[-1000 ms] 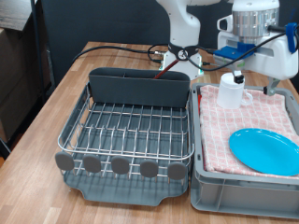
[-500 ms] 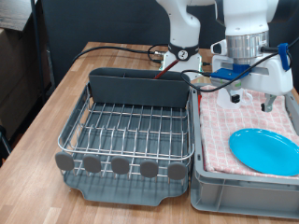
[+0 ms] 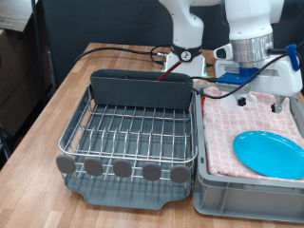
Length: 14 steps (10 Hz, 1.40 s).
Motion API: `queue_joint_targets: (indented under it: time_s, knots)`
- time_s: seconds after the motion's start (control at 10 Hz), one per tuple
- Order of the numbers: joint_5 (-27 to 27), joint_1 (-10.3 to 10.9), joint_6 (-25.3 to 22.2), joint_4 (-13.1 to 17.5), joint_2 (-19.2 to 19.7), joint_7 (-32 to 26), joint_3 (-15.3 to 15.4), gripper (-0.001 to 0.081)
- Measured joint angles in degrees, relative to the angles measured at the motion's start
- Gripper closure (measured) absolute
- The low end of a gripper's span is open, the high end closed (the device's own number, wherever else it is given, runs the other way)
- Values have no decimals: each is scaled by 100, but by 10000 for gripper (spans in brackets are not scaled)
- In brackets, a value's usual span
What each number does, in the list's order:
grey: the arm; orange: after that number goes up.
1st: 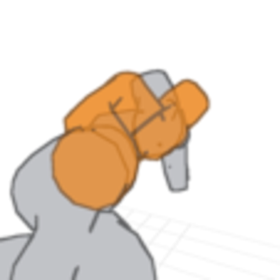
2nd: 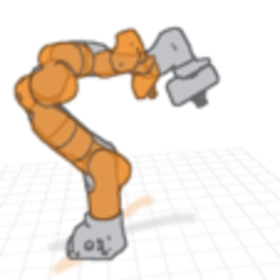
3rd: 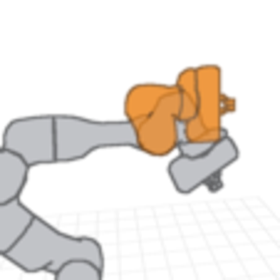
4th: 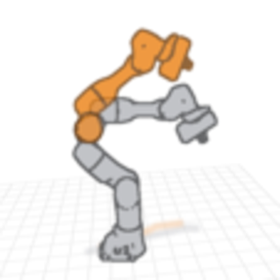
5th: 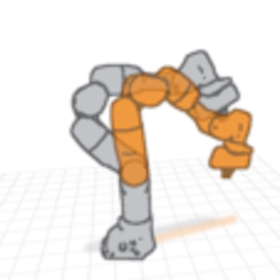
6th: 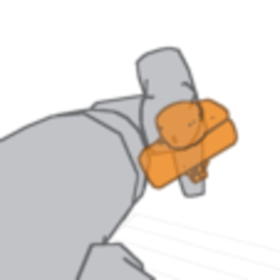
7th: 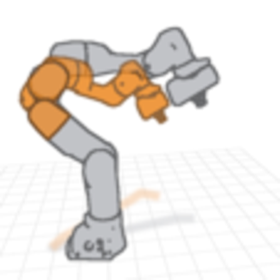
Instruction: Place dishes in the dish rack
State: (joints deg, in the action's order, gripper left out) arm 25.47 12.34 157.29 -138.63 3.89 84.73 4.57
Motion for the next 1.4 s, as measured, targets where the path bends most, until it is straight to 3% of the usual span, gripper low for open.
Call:
queue_joint_targets:
  time_s: [0.5,0.9,1.4]
  knots:
    - [147,-6,789,-434,71,3,9,3]
    - [832,-113,802,-430,194,-996,36,3]
    - [1308,-128,804,-361,271,-1343,74,3]
